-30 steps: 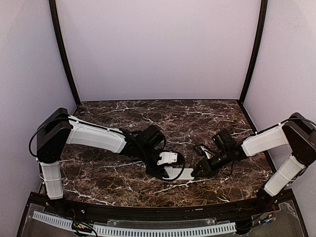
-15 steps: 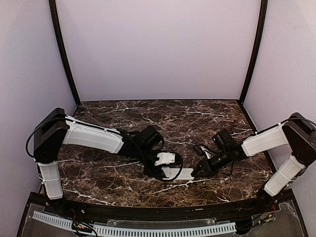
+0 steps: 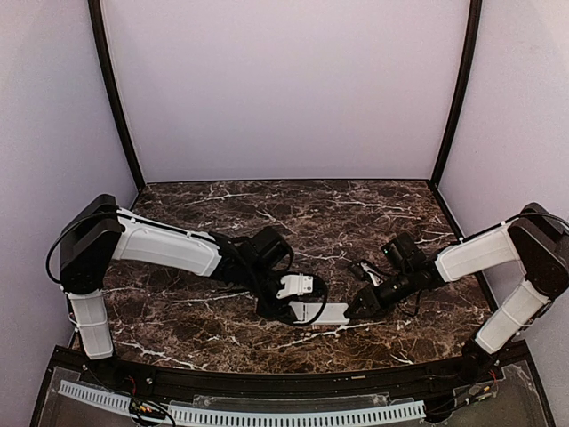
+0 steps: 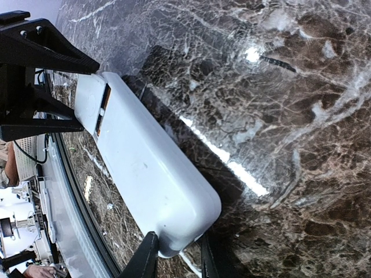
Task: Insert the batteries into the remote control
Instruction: Place the battery cover on the remote control without the battery cover.
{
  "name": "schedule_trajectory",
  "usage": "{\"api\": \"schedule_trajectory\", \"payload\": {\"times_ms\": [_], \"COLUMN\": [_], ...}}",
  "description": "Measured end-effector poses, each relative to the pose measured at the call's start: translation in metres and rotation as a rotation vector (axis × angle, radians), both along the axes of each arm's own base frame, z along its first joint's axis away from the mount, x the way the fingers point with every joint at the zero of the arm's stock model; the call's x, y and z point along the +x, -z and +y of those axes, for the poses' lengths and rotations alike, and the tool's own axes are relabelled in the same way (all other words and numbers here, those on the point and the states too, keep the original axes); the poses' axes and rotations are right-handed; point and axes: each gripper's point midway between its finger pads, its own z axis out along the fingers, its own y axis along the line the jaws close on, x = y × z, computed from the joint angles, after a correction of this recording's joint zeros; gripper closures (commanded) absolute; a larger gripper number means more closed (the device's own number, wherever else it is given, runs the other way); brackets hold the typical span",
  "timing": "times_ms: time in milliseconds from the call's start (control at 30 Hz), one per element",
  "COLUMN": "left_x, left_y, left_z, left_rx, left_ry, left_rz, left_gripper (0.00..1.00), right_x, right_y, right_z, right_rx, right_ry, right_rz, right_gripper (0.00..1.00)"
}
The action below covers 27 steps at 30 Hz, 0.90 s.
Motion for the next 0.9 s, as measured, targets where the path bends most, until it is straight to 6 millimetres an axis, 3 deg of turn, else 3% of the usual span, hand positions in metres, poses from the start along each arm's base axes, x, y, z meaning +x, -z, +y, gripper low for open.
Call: {"api": "schedule_trajectory", "payload": {"times_ms": [900], "left_x": [-0.0053], "left_y": [-0.0016], "left_z": [-0.0099], "left_rx": [-0.039], "left_ry": [0.005], "left_rz": [0.054], "left_gripper": [0.56], "right_x": [-0.0005], "right_y": [0.0001], "right_z": [0.0018], "right_rx": [0.016], "right_ry": [-0.006], "right_rz": [-0.002], "right_gripper": [0.75]}}
